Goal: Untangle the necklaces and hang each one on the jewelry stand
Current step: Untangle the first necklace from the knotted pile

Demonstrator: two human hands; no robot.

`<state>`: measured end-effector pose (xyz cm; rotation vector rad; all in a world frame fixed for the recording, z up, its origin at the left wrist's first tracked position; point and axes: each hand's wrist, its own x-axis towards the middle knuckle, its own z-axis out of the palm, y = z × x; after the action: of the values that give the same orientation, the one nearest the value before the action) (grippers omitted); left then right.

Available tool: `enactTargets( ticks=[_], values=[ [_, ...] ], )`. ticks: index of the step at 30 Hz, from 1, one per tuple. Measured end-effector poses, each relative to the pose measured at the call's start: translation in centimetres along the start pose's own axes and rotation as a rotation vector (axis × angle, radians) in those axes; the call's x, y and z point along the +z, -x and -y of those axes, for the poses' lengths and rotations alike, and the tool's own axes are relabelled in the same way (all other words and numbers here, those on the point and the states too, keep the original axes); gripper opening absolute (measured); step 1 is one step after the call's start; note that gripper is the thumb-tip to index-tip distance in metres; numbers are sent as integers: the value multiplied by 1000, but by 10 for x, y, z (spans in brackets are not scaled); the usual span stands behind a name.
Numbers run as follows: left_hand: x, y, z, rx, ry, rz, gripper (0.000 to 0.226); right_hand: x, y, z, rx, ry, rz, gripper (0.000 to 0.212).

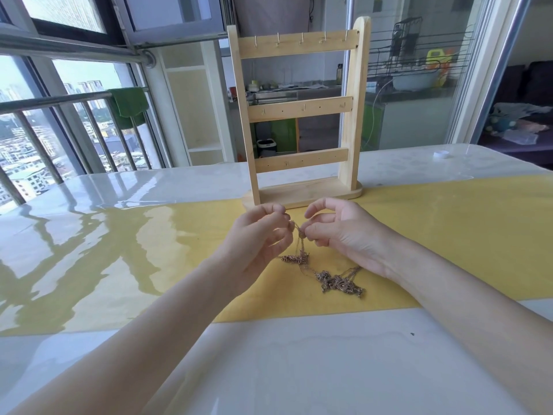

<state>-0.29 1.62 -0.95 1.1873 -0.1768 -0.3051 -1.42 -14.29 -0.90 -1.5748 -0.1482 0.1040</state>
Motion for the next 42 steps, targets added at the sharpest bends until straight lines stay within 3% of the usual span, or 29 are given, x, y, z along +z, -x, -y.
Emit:
enactTargets(
  ticks=[5,10,12,17,21,33,39,42],
  values=[
    [4,0,-6,-192,251,30,13,0,0,1,-19,29,-14,21],
    [5,1,-13,-207,410,67,27,-1,-2,-2,-12,174,-39,19],
    [5,2,-16,-193,347,91,23,-1,-2,-3,8,178,-42,16],
    [-1,3,-1,-114,-359,42,4,-5,-2,2,48,-160,-6,17],
    [0,4,4,-66,-557,7,6,-4,-2,3,72,-227,30,16],
    [3,6,1,-68,-588,-21,15,-3,-1,4,51,-291,-15,21],
    [1,7,-4,-169,-334,9,10,-5,0,8,59,-480,24,21],
    [-1,5,-5,-165,-255,-2,9,-6,1,7,70,-269,45,16]
  ],
)
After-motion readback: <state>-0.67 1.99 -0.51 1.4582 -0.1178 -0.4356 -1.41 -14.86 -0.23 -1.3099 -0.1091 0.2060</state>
